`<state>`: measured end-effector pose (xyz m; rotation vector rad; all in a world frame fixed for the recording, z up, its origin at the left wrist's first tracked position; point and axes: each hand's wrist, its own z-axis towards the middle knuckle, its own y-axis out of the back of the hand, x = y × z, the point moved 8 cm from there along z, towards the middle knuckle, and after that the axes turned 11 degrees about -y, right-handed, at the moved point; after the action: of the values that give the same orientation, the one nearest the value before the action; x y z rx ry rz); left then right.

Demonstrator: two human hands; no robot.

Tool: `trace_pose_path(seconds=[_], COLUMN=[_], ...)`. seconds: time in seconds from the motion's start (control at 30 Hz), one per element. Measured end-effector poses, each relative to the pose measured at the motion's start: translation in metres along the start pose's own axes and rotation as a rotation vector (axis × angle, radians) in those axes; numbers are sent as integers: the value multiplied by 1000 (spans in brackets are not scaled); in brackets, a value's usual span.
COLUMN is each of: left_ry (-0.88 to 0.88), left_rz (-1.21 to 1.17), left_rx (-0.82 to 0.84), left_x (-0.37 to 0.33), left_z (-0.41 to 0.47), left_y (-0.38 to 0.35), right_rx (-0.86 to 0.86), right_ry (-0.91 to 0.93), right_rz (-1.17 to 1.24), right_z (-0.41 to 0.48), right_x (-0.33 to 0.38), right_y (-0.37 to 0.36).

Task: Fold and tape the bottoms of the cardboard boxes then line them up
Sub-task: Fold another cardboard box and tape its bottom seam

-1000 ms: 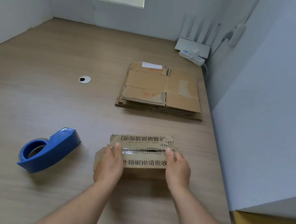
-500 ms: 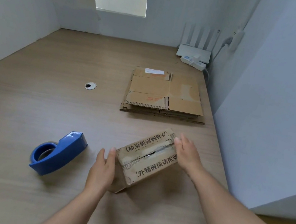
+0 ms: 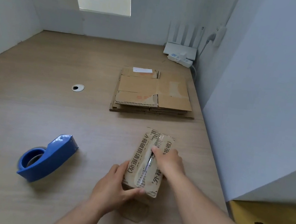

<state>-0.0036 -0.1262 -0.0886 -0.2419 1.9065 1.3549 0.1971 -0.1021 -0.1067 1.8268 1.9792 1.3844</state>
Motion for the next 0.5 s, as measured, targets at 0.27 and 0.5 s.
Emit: trace_pose_path(seconds=[0.27, 0.5], left_ry=[57, -34], left_rz=[61, -7], left_rx=[-99, 57], left_x=[-9, -14], left_z=[4, 16], left_y=[-4, 3], right_rx=[73, 470], right_ry=[215, 445], right_rz=[-3, 246], right_z=[-21, -44], right_x=[-15, -21], right_y=[-24, -21])
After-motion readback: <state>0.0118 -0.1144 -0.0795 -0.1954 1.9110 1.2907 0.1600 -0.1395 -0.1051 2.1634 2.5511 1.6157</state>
